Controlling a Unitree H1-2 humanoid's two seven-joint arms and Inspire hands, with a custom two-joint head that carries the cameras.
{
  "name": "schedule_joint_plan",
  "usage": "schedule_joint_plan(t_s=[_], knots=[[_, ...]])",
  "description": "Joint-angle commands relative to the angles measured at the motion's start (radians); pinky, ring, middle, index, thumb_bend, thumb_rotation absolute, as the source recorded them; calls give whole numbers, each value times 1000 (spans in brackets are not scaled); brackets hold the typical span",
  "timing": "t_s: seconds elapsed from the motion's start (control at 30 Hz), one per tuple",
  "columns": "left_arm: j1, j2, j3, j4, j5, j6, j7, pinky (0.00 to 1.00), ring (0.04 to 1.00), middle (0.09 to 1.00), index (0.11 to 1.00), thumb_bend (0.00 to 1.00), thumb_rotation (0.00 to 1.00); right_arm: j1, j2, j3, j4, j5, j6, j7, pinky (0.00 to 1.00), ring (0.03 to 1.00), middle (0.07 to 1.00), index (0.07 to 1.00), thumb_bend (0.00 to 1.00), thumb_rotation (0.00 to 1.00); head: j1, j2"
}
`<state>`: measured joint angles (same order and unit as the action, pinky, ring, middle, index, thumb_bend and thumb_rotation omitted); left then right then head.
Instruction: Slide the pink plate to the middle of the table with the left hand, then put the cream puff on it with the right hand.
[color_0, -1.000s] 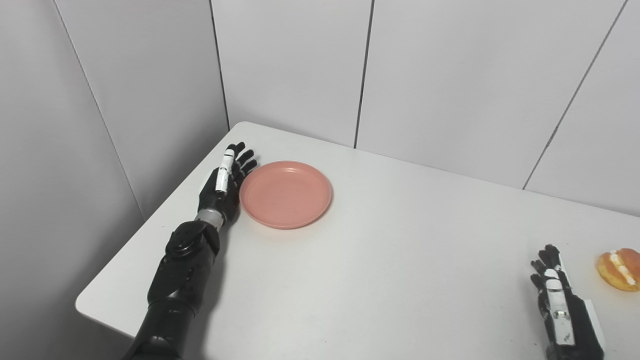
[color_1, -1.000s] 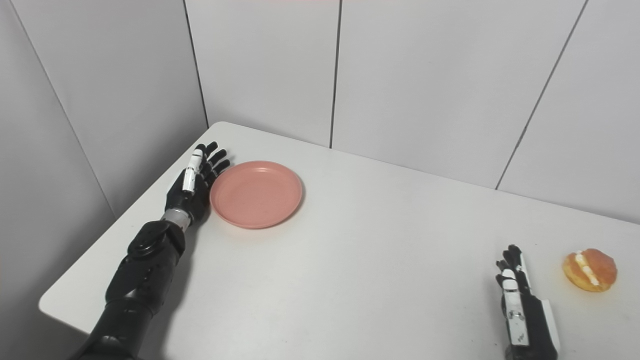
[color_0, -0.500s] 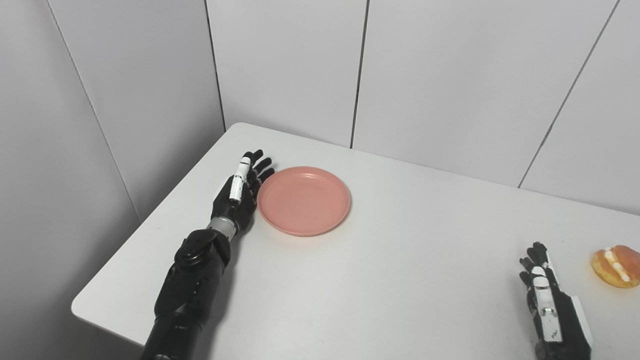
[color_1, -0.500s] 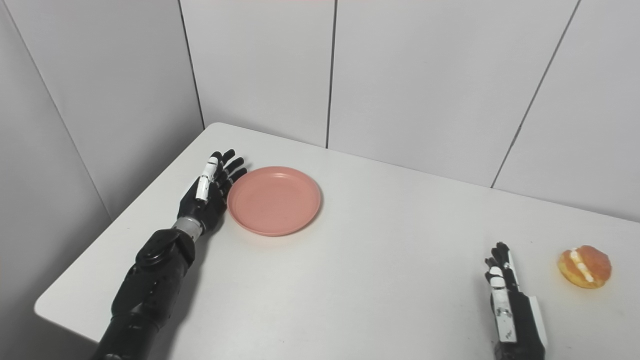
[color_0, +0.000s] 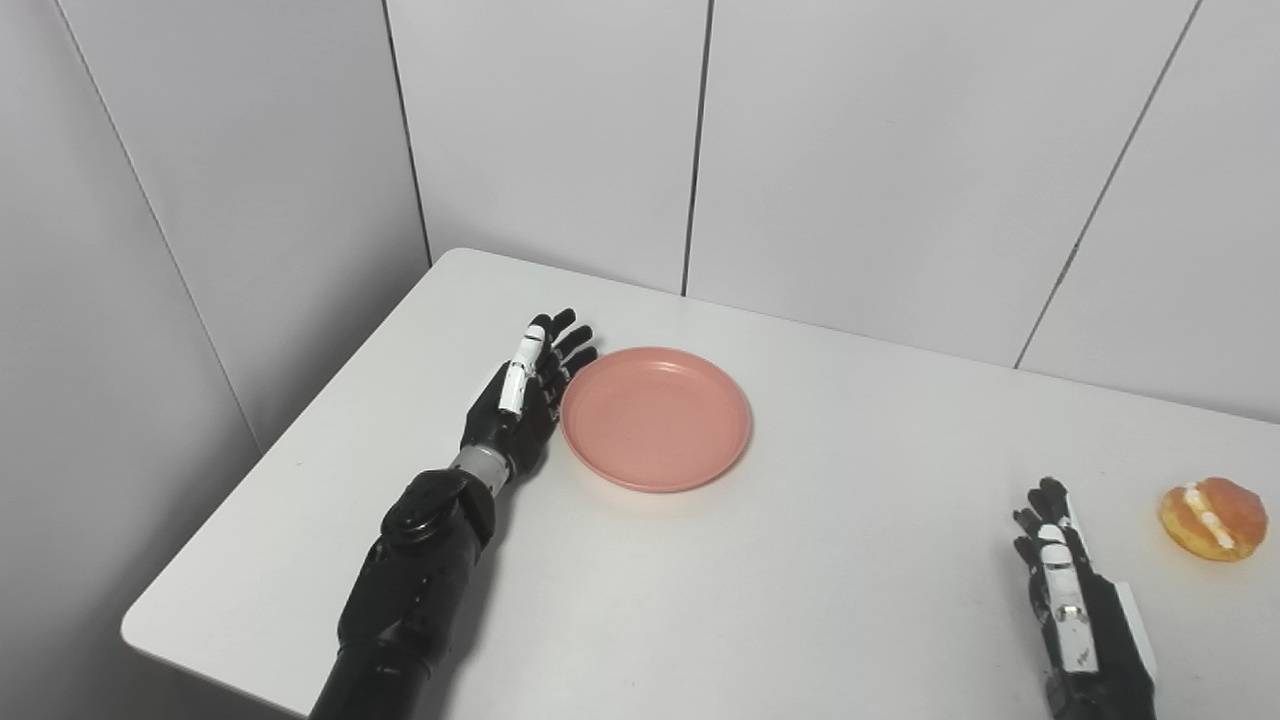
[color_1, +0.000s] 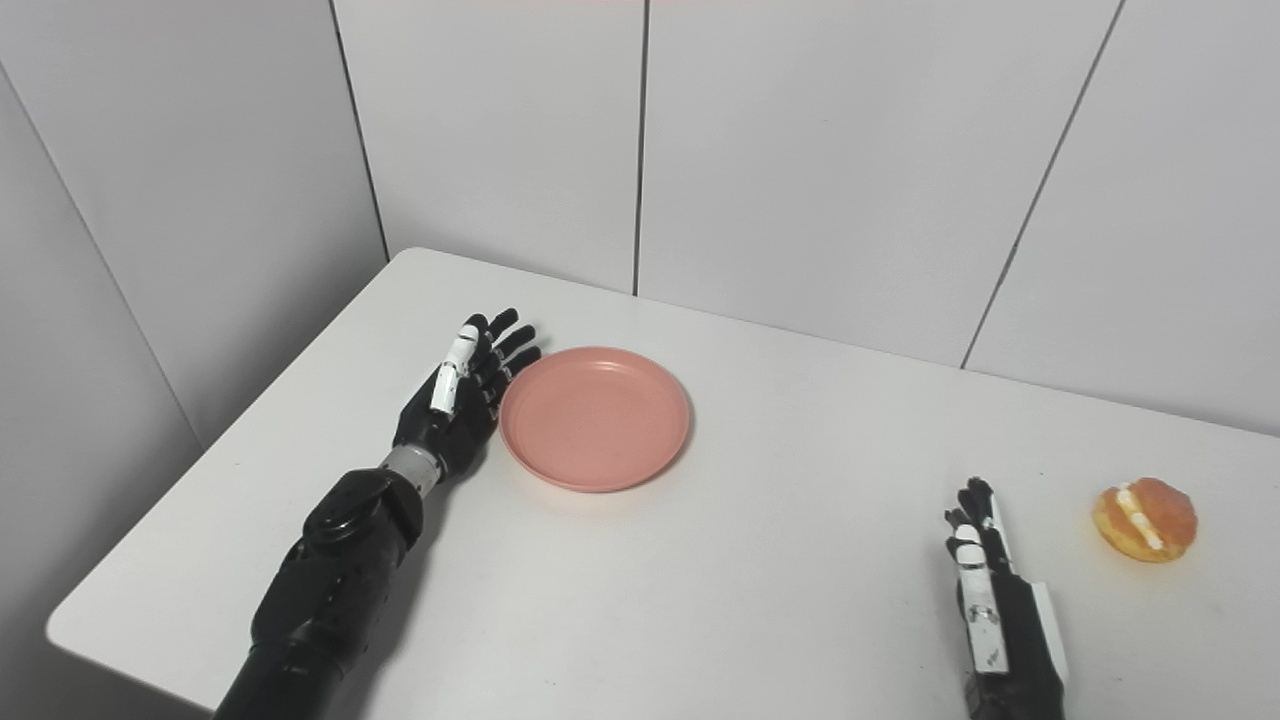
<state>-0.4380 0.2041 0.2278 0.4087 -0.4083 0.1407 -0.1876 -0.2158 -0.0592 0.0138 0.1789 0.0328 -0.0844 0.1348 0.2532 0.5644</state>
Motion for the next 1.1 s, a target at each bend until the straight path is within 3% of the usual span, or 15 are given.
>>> schedule_joint_plan(t_s=[0.0,0.33,0.53,1.07], knots=[[0,-15,-20,22,12,32,-5,977,954,951,950,395,1000,45,23,11,22,4,12,-8,1000,989,998,1000,173,1000,-8,6],[16,-59,-96,-5,26,49,-27,922,917,918,915,414,1000,38,27,18,28,-16,5,-23,976,981,994,998,199,1000,-55,25],[44,-89,-129,-43,33,73,-30,910,910,913,909,416,1000,42,33,20,6,-21,34,-32,976,979,993,997,205,1000,-76,38],[144,-141,-185,-254,-1,219,-37,912,918,924,916,399,1000,35,51,37,-12,-46,48,-70,950,959,973,979,212,1000,-176,86]])
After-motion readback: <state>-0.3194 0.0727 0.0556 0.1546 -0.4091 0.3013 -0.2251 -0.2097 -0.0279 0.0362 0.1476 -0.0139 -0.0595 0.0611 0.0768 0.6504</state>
